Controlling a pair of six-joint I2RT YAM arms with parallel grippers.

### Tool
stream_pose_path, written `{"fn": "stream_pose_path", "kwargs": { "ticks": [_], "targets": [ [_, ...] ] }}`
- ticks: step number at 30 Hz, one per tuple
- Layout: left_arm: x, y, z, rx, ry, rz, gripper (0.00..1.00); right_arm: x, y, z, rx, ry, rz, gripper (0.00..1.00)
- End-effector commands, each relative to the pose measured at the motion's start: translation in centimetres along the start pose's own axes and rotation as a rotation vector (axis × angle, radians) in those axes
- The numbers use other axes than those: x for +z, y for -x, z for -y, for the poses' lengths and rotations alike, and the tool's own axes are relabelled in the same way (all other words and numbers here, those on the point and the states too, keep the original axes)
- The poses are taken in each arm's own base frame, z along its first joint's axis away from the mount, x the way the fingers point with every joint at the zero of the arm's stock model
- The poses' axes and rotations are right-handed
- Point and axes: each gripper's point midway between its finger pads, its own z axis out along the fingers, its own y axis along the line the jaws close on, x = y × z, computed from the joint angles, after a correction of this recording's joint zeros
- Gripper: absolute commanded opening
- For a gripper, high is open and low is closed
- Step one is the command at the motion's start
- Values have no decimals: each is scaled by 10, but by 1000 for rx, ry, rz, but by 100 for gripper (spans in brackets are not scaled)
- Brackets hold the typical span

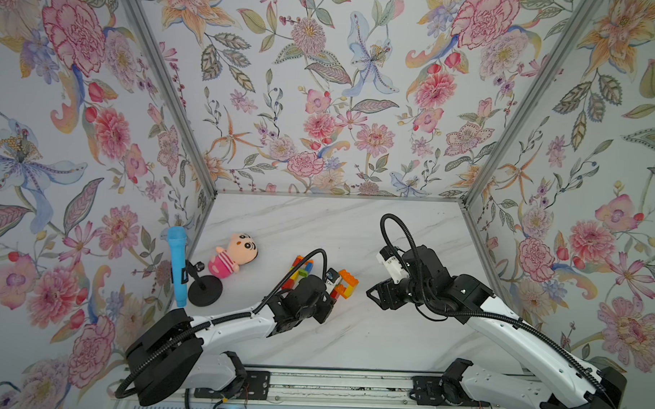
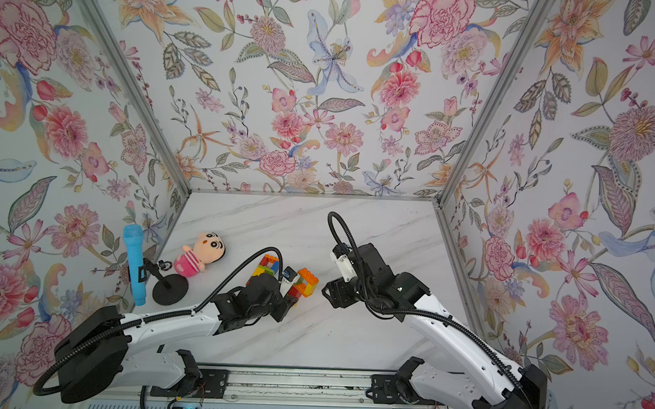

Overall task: Assemble the letter p with lego
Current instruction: Place the lego brick at the center of the board.

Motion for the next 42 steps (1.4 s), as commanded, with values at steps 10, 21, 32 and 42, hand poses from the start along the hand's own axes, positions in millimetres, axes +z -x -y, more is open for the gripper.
{"fn": "stream_pose_path", "kwargs": {
  "ticks": [10, 21, 32, 42],
  "targets": [
    [13, -29, -29, -123, 91, -462, 24, -43, -4, 56, -11, -257, 214, 83],
    [16, -47, -38, -121, 113, -691, 26, -44, -14, 72, 19, -269, 310, 83],
    [24, -36, -45, -119, 123, -715, 40, -49, -12, 73, 23, -250, 352, 84],
    [17, 10, -52, -136, 118, -559, 58, -51, -10, 78, 46, -267, 371, 85]
  ]
}}
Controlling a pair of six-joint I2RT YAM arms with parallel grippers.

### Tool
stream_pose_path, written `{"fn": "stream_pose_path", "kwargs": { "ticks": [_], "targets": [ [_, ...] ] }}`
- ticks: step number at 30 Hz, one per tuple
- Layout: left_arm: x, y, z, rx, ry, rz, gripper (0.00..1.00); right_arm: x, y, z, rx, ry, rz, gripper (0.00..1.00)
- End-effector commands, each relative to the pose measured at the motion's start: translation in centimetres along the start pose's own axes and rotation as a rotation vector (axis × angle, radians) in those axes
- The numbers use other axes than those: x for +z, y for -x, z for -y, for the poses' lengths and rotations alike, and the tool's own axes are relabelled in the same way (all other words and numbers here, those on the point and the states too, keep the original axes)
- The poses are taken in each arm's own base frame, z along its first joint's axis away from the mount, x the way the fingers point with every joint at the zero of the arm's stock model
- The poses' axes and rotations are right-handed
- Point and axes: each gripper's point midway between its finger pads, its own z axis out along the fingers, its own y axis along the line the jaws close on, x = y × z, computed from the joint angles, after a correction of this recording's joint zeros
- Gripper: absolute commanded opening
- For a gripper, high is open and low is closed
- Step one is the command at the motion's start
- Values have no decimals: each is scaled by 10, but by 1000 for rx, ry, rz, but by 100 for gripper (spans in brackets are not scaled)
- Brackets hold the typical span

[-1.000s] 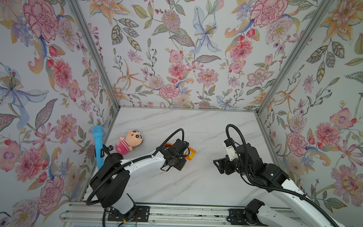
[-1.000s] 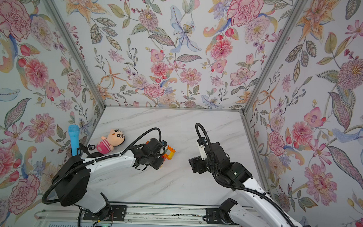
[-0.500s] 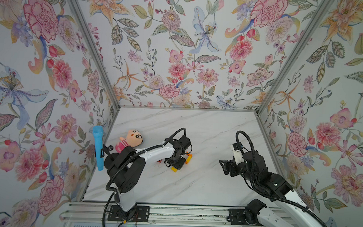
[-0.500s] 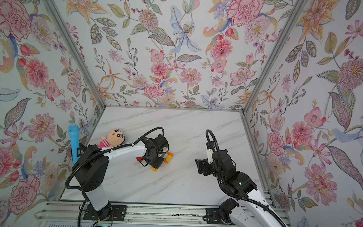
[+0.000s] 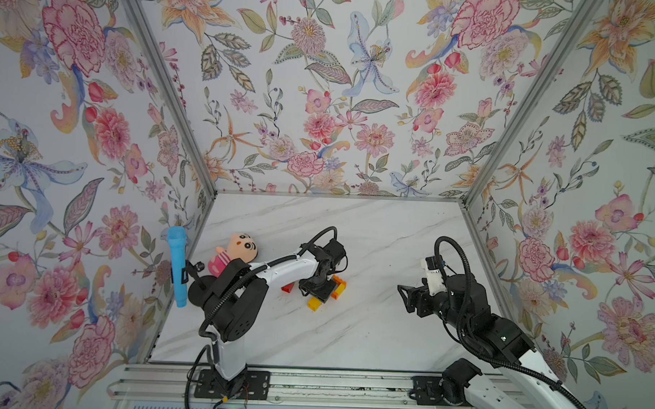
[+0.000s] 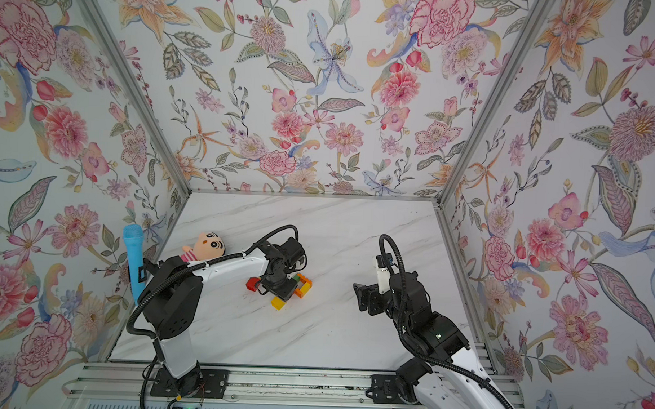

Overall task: Assemble the letter p with lego
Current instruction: Place the lego brick at the center of the board, then reset both arms

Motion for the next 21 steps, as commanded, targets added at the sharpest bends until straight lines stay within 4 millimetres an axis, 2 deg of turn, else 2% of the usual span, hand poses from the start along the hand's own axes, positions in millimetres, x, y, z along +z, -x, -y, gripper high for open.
{"fn": "stream_pose_path", "kwargs": {
  "ticks": [1, 2, 3, 4, 5, 6, 8, 11, 12, 14, 16, 17, 21],
  "targets": [
    [-42, 26, -10, -28, -12, 151, 60, 2, 2, 5, 11, -19, 21, 85],
    [-56, 34, -13, -36, -13, 210, 63, 3, 4, 8, 22, -31, 30, 86],
    [-71, 42, -20, -51, -6, 281, 73, 4, 6, 12, 35, -52, 44, 86],
    [-85, 48, -28, -65, 8, 350, 99, 6, 10, 18, 45, -82, 65, 88],
    [-96, 52, -37, -77, 29, 415, 99, 7, 14, 25, 56, -119, 90, 89],
    [-113, 55, -52, -103, 66, 501, 99, 9, 19, 37, 73, -177, 116, 93],
    [-133, 56, -86, -157, 183, 648, 99, 12, 27, 67, 109, -327, 149, 99],
    [-163, 35, -142, -222, 492, 910, 99, 23, 32, 117, 153, -528, 144, 100],
    [-169, 21, -161, -266, 598, 993, 99, 31, 31, 132, 149, -565, 142, 100],
    [-174, -4, -189, -323, 720, 1105, 99, 46, 25, 156, 120, -622, 170, 100],
    [-166, -28, -214, -380, 807, 1150, 99, 59, 21, 174, 82, -665, 203, 100],
    [-165, -34, -223, -402, 830, 1158, 99, 62, 16, 181, 70, -693, 200, 100],
    [-137, -54, -251, -412, 910, 1100, 99, 84, 5, 195, 2, -731, 177, 100]
  ]
}}
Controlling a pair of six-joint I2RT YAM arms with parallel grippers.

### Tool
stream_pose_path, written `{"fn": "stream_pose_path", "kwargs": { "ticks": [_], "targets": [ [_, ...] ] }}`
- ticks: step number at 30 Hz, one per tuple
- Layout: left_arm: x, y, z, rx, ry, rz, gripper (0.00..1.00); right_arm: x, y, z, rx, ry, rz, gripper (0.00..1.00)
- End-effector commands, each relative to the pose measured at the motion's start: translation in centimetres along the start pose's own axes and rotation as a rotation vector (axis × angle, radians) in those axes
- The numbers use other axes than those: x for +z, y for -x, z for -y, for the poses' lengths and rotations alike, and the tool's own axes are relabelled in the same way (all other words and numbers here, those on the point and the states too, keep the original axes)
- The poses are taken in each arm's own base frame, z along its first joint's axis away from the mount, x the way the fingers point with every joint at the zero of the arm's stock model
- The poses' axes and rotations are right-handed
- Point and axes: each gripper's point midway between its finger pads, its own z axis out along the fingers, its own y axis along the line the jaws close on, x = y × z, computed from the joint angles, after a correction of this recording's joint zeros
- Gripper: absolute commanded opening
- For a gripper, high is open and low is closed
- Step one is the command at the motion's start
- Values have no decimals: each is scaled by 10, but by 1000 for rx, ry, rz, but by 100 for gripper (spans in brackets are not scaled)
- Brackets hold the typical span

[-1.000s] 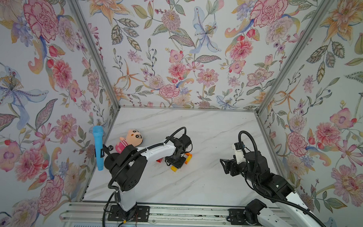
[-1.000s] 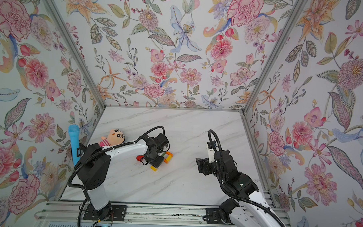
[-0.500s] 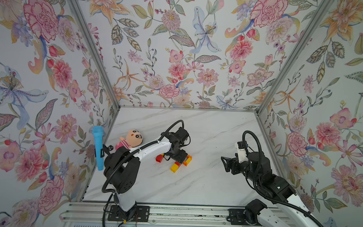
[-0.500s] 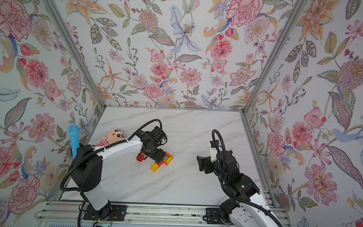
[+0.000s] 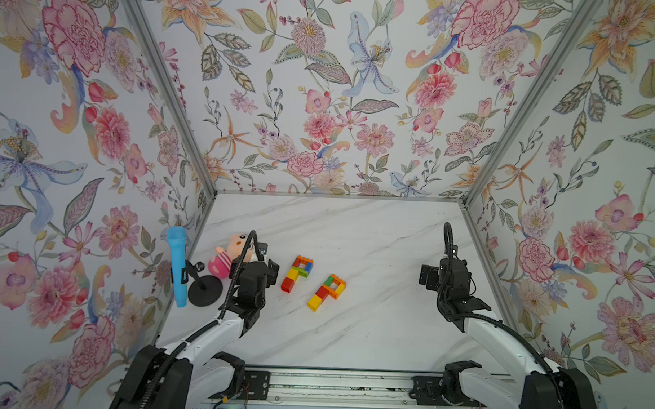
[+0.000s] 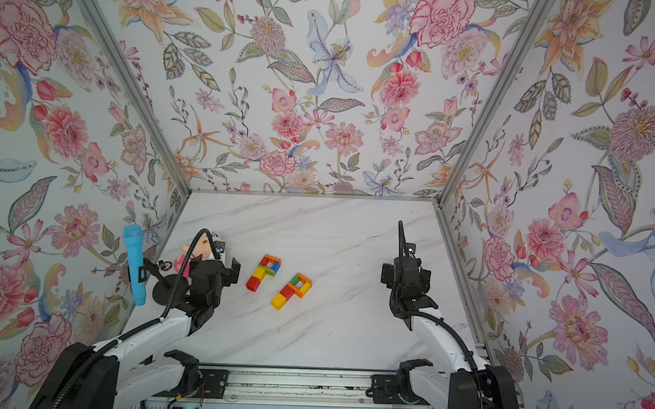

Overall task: Assemble the letter p with lego
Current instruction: Reset both arms

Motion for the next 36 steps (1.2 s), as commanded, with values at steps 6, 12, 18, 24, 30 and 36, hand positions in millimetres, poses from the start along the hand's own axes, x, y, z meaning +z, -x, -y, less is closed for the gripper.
{"fn": "stream_pose_path", "kwargs": {
  "ticks": [6, 12, 18, 24, 30, 36],
  "targets": [
    [13, 33, -29, -98, 56, 289, 99, 27, 36, -15, -77, 28, 284, 100],
    [9, 43, -6, -106, -141, 388, 99, 27, 41, -42, -59, 304, 379, 100],
    [11, 15, -16, -158, -60, 357, 99, 38, 28, -26, 11, 244, 374, 100],
    [32, 18, -39, -231, 80, 300, 99, 41, 28, -15, 45, 182, 359, 100],
    [26, 8, -39, -236, 87, 304, 99, 43, 29, -16, 49, 195, 353, 100],
    [36, 14, -35, -218, 72, 287, 99, 42, 27, -13, 53, 183, 355, 100]
  ]
}}
